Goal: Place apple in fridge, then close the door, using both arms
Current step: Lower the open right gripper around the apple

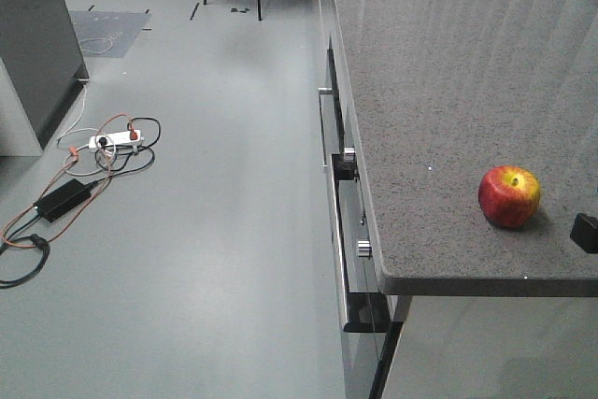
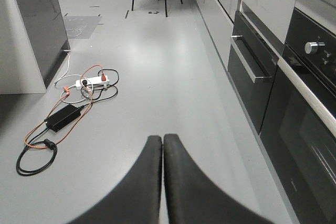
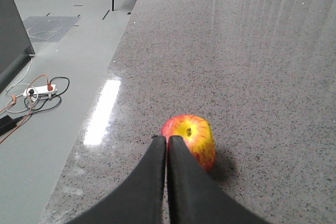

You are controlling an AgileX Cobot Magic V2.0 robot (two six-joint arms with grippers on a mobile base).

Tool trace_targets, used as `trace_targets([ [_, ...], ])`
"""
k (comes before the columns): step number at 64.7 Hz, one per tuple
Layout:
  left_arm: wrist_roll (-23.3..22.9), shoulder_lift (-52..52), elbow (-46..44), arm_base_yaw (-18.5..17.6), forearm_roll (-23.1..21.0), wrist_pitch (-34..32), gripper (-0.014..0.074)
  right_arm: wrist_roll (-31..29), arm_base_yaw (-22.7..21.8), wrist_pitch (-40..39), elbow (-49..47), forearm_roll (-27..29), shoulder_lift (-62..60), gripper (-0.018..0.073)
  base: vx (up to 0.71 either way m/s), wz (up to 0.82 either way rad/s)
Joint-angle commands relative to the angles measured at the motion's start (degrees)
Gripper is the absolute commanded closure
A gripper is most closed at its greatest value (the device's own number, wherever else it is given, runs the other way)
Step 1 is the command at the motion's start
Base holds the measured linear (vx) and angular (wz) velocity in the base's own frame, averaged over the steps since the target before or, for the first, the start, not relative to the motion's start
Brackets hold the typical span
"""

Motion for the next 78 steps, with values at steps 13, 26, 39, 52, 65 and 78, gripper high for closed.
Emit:
trace_targets([
  [13,-0.1,-0.8,1.1,-0.1,-0.2,-4.0,0.0602,0.1,0.0,-3.2,-2.1,0.1,0.3,0.0447,0.0,0.0],
  [26,-0.1,-0.8,1.1,-0.1,-0.2,-4.0,0.0602,-0.2,0.0,-1.7,-2.1,0.0,0.3,0.0178,0.0,0.0],
  [39,-0.1,-0.8,1.1,-0.1,-0.2,-4.0,0.0602,-0.2,0.0,-1.1,-2.1,-0.3,0.6,-0.0123,0.0,0.0],
  [52,-0.1,-0.8,1.1,-0.1,-0.2,-4.0,0.0602,-0.2,0.0,-1.0,-2.1,-0.2,1.4,-0.0163,0.0,0.0],
  [65,-0.1,-0.8,1.1,-0.1,-0.2,-4.0,0.0602,-4.6,0.0,-1.2,-4.0,-0.4,2.3,-0.0138,0.0,0.0],
  [78,-0.1,-0.8,1.1,-0.1,-0.2,-4.0,0.0602,-4.1,0.0,3.9,-12.9,-0.4,10.0,-0.0132,0.0,0.0],
])
